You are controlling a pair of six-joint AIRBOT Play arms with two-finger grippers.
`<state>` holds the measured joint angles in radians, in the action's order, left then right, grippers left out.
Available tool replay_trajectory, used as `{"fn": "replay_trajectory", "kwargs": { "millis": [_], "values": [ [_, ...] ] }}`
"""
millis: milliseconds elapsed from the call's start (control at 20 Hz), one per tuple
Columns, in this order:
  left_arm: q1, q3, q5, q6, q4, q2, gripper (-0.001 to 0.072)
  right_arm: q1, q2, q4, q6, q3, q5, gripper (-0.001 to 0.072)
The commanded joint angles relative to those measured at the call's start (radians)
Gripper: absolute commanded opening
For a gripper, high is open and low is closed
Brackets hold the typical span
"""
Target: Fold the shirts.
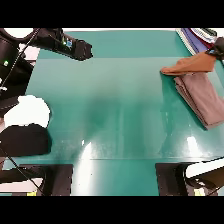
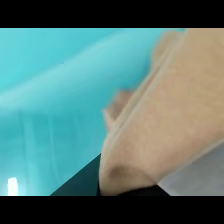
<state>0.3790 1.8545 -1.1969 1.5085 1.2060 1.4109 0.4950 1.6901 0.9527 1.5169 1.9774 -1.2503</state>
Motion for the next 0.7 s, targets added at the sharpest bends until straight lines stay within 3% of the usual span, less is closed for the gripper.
{"fn": "replay_trajectory", "kwargs": {
  "millis": [0,200,650],
  "values": [
    [0.001,0.000,0.004,0.010,-0.002,0.000,0.0026,0.029,-0.008,-0.016,0.003,0.096,0.000,0.0021],
    [0.001,0.000,0.000,0.010,-0.002,0.000,0.0026,0.059,-0.110,-0.014,0.000,0.007,0.046,0.0021],
    [0.001,0.000,-0.001,0.008,-0.002,0.000,0.0026,0.234,-0.344,-0.005,-0.082,-0.332,-0.073,0.0021]
  ]
}}
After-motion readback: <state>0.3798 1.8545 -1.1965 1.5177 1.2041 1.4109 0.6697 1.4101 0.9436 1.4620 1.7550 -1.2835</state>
